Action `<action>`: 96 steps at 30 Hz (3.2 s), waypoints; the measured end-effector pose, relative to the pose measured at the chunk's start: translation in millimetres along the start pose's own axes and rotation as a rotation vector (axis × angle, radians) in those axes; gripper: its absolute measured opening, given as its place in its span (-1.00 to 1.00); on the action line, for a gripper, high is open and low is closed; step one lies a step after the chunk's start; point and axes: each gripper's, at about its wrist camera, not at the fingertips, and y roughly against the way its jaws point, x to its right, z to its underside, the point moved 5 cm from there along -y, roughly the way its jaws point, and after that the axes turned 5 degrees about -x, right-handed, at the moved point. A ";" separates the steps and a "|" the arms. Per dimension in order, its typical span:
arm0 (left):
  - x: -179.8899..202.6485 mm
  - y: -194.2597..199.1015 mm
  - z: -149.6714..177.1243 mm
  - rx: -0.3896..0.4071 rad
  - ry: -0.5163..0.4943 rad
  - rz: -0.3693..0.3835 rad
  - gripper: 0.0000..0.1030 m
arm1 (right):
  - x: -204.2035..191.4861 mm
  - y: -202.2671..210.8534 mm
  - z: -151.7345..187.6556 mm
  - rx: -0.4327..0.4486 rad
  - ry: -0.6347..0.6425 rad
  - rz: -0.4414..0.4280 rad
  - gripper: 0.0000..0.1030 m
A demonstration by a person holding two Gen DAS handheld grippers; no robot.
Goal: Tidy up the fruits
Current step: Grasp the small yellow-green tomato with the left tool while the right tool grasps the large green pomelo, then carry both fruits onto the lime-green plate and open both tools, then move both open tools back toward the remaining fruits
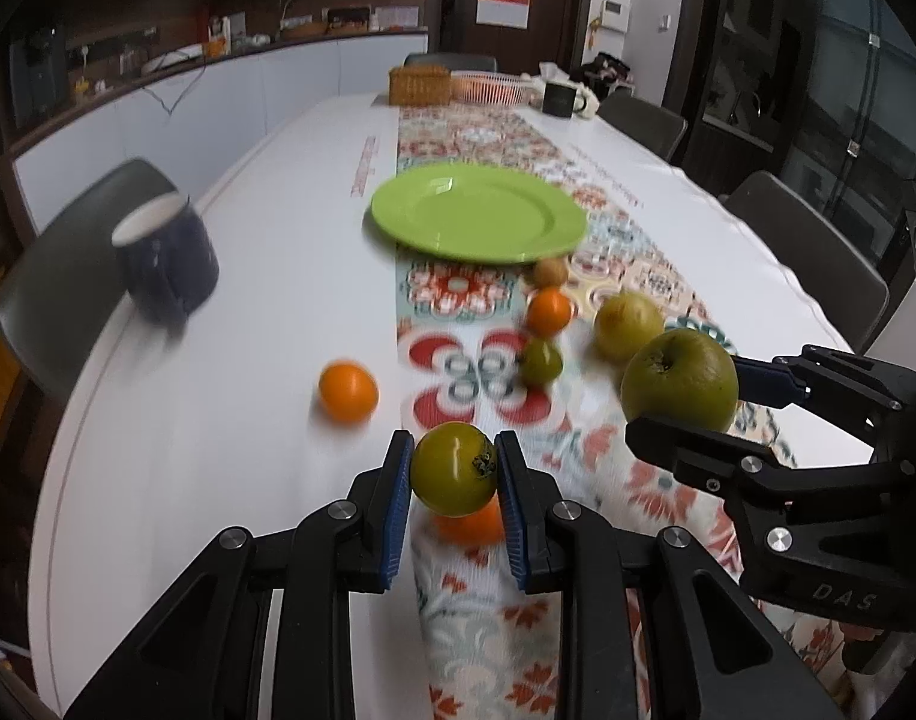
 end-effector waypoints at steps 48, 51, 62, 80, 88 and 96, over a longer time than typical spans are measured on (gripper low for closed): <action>-14.8 -176.5 -166.0 -0.183 -0.044 0.067 -0.22 | 134.3 -148.0 -143.7 -0.183 -0.045 0.058 0.00; -16.5 -168.2 -164.9 -0.162 -0.053 0.045 -0.08 | 135.6 -143.8 -142.4 -0.172 -0.042 0.078 0.11; -10.9 -100.2 -141.1 -0.081 -0.054 -0.030 0.29 | 132.2 -75.6 -126.2 -0.046 -0.055 0.192 0.25; 10.0 15.8 -96.3 0.078 0.015 -0.101 0.76 | 97.4 40.3 -73.6 0.118 -0.150 0.248 0.47; 17.8 26.3 -61.2 0.055 -0.012 -0.147 0.80 | 97.1 47.9 -38.0 0.070 -0.214 0.261 0.47; 20.0 6.8 -27.8 -0.029 -0.017 -0.155 0.80 | 97.0 36.0 -1.6 -0.014 -0.249 0.261 0.47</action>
